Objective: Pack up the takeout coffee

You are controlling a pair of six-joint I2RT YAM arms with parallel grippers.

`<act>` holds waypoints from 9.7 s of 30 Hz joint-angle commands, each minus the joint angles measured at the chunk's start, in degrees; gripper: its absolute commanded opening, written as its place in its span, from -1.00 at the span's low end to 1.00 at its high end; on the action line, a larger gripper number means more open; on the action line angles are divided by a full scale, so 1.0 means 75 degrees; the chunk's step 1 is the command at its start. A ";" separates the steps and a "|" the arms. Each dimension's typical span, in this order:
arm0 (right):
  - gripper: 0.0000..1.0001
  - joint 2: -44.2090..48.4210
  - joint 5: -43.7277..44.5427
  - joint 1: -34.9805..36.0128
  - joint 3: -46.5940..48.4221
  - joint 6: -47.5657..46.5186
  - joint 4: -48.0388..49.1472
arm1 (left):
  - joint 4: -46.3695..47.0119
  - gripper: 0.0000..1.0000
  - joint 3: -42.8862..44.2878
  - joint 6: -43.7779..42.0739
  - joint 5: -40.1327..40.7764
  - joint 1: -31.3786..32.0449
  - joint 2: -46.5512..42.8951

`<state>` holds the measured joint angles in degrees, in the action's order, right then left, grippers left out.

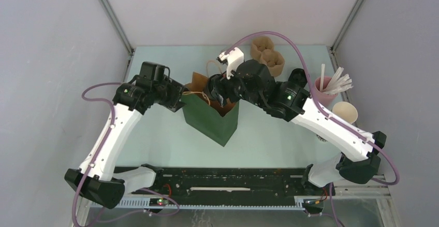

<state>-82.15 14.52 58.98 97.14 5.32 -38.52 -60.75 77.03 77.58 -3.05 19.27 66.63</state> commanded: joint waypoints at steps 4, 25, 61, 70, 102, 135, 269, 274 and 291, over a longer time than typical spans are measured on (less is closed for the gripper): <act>0.05 0.0007 0.0237 0.0174 0.0327 -0.0100 0.0041 | -0.0442 0.44 0.0167 -0.0058 0.0685 0.0033 -0.0711; 0.04 -0.0054 0.0349 0.0268 0.0208 -0.0091 -0.0028 | -0.0428 -0.01 0.0310 0.0230 0.0798 0.0506 0.0218; -0.06 -0.0036 0.1247 0.0808 0.0199 -0.0200 -0.0034 | 0.5233 -1.00 -0.3137 -0.3299 -0.1069 0.0533 -0.2705; -0.09 -0.0266 0.1460 0.1039 0.0135 0.0051 0.0151 | 0.4025 -1.00 -0.2256 -0.3950 -0.2087 0.0538 -0.2057; -0.10 -0.0908 0.0096 0.0267 0.1896 0.0450 -0.1450 | -0.2717 0.44 0.1378 0.0759 -0.0940 -0.0061 -0.0307; -0.12 -0.0952 -0.0204 0.0362 0.2059 0.0044 -0.1376 | -0.2372 -0.67 0.0800 -0.0268 -0.0329 -0.0183 -0.0017; -0.25 -0.0742 0.1239 0.0260 -0.0728 -0.1308 0.0818 | 0.2512 -1.00 0.0075 -0.2857 -0.5213 -0.0005 0.1110; -0.25 -0.0719 0.1430 0.0069 -0.0775 -0.1256 0.0776 | 0.2254 -1.00 0.0237 -0.3075 -0.5162 0.0155 0.1367; -0.26 -0.0594 0.1469 -0.0059 -0.2250 -0.1189 0.2287 | 0.1500 -1.00 -0.0041 -0.4346 -0.4798 0.0126 0.1601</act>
<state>-89.32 25.82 58.13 80.86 -3.53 -27.73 -47.46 76.62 49.80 -37.26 19.88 78.28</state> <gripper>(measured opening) 0.759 0.008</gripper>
